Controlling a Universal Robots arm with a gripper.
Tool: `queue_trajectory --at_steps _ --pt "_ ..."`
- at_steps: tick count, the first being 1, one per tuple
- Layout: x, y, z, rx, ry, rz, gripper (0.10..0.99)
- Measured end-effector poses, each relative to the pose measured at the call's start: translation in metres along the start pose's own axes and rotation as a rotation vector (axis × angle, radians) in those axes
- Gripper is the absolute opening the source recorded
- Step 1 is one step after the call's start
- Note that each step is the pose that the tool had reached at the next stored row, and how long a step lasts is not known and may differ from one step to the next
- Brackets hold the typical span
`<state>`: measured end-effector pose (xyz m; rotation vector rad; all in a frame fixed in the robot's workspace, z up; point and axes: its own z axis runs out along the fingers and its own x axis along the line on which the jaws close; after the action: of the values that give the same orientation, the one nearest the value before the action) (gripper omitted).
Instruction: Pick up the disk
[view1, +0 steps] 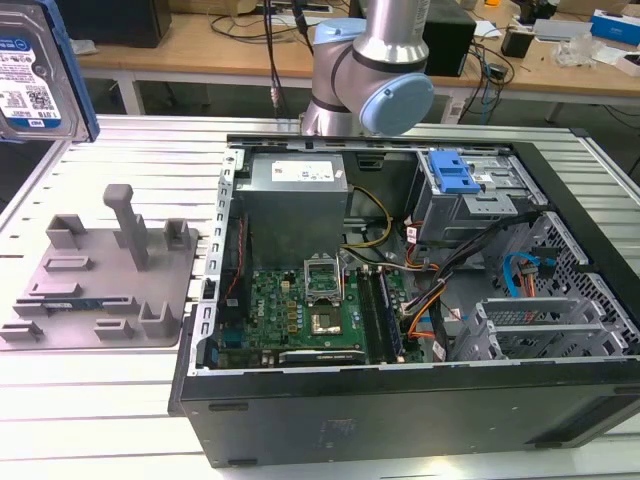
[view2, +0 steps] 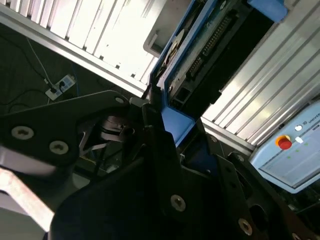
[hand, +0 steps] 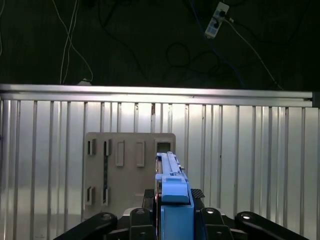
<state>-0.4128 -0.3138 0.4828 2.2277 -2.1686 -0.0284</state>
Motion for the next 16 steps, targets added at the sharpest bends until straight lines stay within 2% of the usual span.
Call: queue_trajectory --at_steps 16 --pt "0.0002 0.0 -0.0002 0.0 -0.001 0.0 0.369"
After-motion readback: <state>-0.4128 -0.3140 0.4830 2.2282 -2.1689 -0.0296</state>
